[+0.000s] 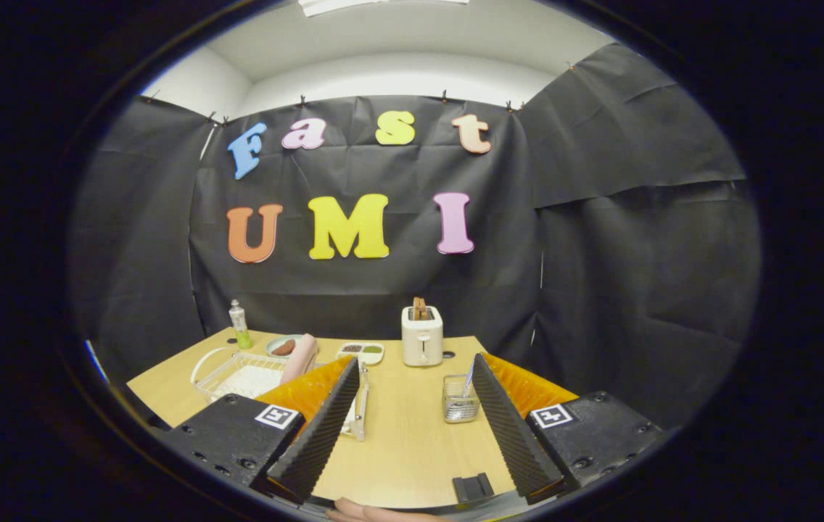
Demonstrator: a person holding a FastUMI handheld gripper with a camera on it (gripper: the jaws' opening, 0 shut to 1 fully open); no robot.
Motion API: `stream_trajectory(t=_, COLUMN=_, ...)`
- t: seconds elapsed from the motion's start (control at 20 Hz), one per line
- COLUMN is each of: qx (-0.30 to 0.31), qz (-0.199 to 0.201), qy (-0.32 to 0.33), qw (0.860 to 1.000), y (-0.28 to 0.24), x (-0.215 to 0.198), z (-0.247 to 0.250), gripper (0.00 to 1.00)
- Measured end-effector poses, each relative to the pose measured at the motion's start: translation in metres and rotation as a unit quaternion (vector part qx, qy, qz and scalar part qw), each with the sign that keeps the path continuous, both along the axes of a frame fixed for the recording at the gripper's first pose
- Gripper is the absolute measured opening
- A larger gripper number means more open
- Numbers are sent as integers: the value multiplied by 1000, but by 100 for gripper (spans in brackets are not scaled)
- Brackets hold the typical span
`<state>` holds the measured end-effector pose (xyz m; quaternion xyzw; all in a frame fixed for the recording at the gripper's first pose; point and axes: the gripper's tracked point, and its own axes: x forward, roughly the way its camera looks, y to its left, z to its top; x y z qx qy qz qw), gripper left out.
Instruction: Take the plate from the dish rack, then take the spoon from the basket and place it into the plate.
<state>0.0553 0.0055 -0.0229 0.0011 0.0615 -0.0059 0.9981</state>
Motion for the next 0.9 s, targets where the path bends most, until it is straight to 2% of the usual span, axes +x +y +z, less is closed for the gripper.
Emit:
stream_trajectory(t=0.25, qx=-14, qz=-5, qy=41, qw=999, y=17, x=51, z=-1, gripper=100)
stream_trajectory(t=0.4, qx=-19, qz=4, qy=84, qw=996, y=39, x=86, z=-7, gripper=100)
stream_trajectory(t=0.55, qx=-15, qz=31, qy=134, qw=990, y=72, x=119, z=-13, gripper=100)
stream_trajectory(t=0.9, qx=-36, qz=101, qy=266, qw=958, y=157, x=179, z=-27, gripper=100)
